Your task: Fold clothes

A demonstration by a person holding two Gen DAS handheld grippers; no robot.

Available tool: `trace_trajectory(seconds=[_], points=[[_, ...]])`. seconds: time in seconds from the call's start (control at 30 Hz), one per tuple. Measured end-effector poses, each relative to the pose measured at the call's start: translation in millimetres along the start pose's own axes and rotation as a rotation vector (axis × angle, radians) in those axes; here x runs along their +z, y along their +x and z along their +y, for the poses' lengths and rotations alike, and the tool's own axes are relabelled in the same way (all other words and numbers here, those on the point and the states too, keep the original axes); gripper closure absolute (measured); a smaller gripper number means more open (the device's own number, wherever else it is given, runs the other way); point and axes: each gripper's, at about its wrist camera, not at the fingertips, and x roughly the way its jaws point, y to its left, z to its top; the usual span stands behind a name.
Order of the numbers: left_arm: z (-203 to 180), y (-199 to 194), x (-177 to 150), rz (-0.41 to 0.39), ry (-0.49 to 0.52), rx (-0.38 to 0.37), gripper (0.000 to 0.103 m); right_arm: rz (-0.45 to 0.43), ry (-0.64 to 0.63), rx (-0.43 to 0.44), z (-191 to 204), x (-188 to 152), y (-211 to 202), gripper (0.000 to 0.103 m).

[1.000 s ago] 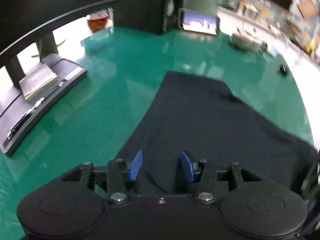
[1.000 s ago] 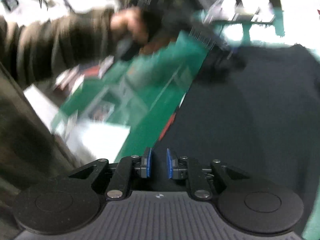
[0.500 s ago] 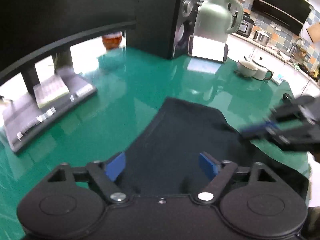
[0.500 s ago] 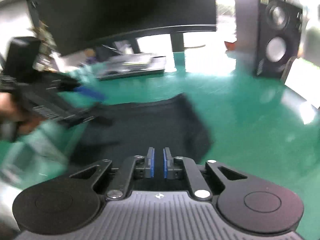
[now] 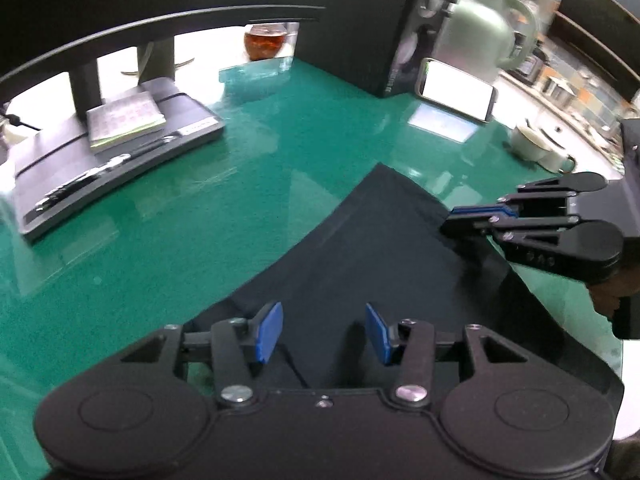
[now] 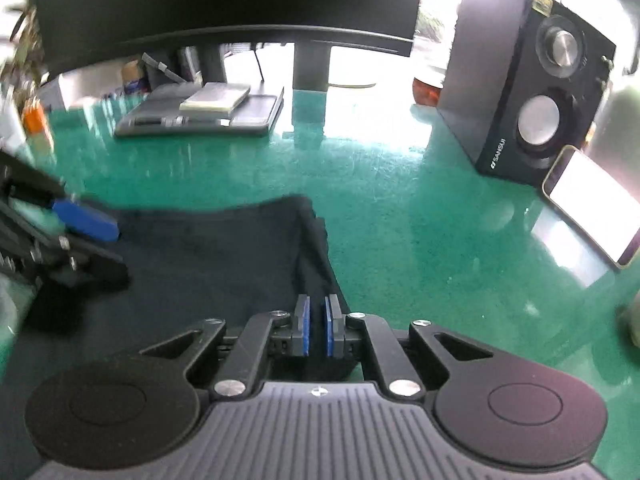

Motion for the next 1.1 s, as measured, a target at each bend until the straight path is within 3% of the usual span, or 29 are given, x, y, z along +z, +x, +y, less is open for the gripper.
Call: trace_trajectory(seconds=[0.17, 0.3, 0.43, 0.77, 1.1], points=[[7, 7, -1, 0.013, -0.055, 0.043, 0.057, -0.014, -0.009, 0.028, 4, 18, 23, 0.096], [12, 9, -6, 0.014, -0.086, 0.037, 0.057, 0.021, -0.044, 0.015, 11, 11, 41, 0.097], [13, 12, -1, 0.012, -0.1, 0.058, 0.057, -0.004, -0.06, 0.016, 9, 9, 41, 0.099], [8, 33, 25, 0.064, -0.033, 0.165, 0.057, 0.007, -0.086, 0.022, 1, 27, 61, 0.099], [6, 43, 35, 0.081, 0.006, 0.215, 0.056, 0.015, -0.09, 0.018, -3, 36, 70, 0.099]])
